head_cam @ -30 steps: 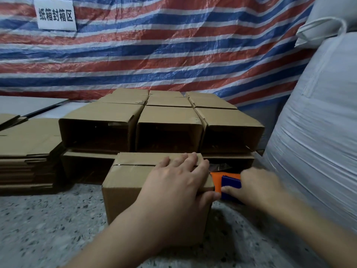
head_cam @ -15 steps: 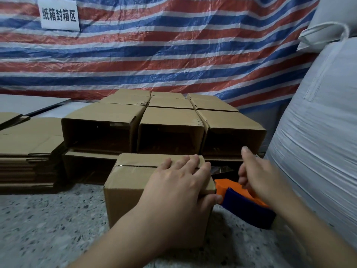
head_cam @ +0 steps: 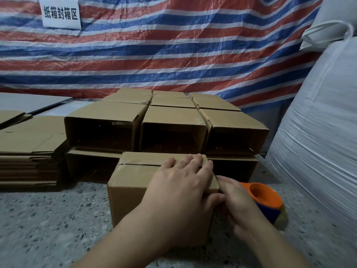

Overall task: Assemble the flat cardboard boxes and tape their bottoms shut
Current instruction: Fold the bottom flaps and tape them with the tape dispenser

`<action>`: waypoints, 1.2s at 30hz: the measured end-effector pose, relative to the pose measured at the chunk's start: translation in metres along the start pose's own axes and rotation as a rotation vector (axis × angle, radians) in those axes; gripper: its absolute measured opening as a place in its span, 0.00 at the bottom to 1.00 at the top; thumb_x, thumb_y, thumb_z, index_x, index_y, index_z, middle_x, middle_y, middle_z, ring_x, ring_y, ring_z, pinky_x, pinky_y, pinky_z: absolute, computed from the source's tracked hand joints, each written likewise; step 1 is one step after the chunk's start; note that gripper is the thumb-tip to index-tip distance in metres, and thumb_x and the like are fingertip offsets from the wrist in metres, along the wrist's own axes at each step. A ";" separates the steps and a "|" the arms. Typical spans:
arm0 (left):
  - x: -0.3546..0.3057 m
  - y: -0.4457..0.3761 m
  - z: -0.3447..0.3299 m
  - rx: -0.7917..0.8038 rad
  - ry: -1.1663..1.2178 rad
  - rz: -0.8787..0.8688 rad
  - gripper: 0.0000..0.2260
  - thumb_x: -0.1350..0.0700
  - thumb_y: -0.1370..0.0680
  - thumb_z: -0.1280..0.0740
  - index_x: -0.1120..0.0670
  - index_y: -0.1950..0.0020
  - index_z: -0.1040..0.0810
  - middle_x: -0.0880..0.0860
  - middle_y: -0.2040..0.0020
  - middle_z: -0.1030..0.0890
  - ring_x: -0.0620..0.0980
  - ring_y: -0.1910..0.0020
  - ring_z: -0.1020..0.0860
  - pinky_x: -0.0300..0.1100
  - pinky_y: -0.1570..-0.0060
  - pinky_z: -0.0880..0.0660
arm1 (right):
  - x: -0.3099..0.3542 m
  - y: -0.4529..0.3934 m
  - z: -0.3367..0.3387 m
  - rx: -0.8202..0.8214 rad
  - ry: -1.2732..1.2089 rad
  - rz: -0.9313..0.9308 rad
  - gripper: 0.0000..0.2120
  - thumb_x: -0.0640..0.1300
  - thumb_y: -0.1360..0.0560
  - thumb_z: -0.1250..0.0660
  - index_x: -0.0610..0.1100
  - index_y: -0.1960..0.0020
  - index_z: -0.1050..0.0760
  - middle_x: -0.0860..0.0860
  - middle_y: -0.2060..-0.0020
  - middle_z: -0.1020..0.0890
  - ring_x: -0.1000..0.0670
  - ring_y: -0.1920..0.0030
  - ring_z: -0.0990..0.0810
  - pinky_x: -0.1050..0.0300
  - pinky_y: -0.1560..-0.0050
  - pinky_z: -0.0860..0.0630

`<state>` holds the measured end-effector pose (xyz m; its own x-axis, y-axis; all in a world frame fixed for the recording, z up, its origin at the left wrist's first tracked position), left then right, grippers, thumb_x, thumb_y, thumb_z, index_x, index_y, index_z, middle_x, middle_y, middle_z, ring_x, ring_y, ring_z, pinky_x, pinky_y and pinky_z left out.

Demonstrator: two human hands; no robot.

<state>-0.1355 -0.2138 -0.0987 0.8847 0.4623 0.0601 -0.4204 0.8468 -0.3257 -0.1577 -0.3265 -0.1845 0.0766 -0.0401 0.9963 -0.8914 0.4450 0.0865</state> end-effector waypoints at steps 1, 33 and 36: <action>0.000 0.000 -0.001 0.004 0.001 -0.001 0.35 0.32 0.25 0.59 0.45 0.20 0.55 0.49 0.19 0.49 0.48 0.21 0.51 0.50 0.23 0.51 | -0.001 0.000 -0.002 0.007 -0.027 -0.006 0.19 0.48 0.16 0.42 0.48 0.54 0.13 0.44 0.60 0.13 0.49 0.61 0.14 0.59 0.66 0.21; -0.003 -0.002 0.001 0.013 0.008 -0.016 0.25 0.35 0.19 0.51 0.42 0.24 0.46 0.53 0.20 0.46 0.53 0.21 0.49 0.55 0.24 0.52 | 0.025 0.002 -0.002 -0.036 0.281 0.424 0.06 0.45 0.20 0.36 0.45 0.50 0.20 0.53 0.57 0.15 0.53 0.58 0.16 0.61 0.61 0.20; -0.004 -0.001 0.001 0.019 0.008 -0.017 0.25 0.35 0.19 0.51 0.42 0.24 0.46 0.52 0.20 0.46 0.53 0.21 0.50 0.55 0.23 0.52 | 0.020 -0.001 -0.003 0.003 0.268 0.402 0.09 0.50 0.20 0.36 0.48 0.47 0.20 0.54 0.54 0.14 0.53 0.53 0.15 0.61 0.56 0.20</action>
<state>-0.1384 -0.2166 -0.0975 0.8933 0.4458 0.0581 -0.4089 0.8594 -0.3069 -0.1535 -0.3250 -0.1651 -0.1621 0.3665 0.9162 -0.8753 0.3752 -0.3049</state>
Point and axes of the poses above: each hand's wrist, its own y-axis away from the middle knuckle, its own z-axis out of the back of the hand, x = y × z, the point moved 9 cm from there along -y, towards the middle knuckle
